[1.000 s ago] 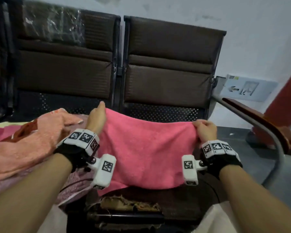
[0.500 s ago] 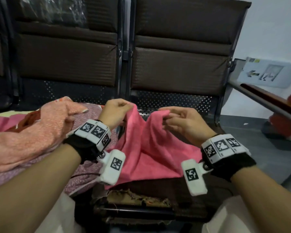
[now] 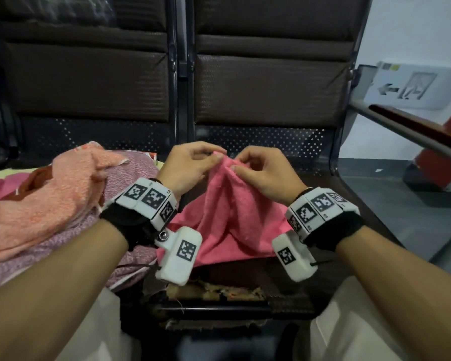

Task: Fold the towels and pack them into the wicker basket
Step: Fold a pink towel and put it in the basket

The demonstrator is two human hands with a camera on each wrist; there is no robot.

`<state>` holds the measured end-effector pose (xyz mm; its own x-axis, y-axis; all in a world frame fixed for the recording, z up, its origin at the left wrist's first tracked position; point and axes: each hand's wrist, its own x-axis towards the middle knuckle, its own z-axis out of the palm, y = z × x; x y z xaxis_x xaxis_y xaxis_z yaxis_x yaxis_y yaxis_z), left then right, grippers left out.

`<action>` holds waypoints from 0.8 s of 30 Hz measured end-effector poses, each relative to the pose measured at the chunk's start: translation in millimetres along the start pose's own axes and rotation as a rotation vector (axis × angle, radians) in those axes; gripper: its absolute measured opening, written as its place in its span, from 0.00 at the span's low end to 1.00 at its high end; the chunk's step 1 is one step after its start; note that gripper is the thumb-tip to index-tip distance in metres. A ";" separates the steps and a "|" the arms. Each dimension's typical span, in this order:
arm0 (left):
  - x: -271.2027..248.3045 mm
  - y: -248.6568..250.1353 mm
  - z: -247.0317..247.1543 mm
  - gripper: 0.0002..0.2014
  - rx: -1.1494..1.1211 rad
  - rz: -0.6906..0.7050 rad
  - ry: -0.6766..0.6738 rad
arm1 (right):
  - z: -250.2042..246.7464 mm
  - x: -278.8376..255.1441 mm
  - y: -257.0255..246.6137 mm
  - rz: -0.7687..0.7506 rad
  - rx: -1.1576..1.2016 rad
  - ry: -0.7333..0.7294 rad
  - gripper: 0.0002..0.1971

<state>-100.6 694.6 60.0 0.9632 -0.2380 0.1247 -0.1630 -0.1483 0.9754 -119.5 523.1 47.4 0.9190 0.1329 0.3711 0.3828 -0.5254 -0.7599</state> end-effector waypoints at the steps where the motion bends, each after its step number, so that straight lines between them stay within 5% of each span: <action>1: -1.5 -0.5 1.4 0.06 -0.008 -0.010 -0.009 | -1.0 0.2 3.5 0.008 -0.030 0.010 0.04; 17: -10.0 -0.2 5.1 0.10 -0.154 -0.077 -0.167 | 0.9 1.8 7.4 0.055 -0.090 0.074 0.09; 24: -3.3 -2.1 -0.1 0.10 0.010 -0.012 -0.008 | -1.5 1.9 3.3 0.059 -0.078 -0.089 0.10</action>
<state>-103.3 695.8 57.6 0.9634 -0.2440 0.1113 -0.1534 -0.1610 0.9750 -116.6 520.4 46.3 0.9457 0.1718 0.2760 0.3228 -0.5979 -0.7337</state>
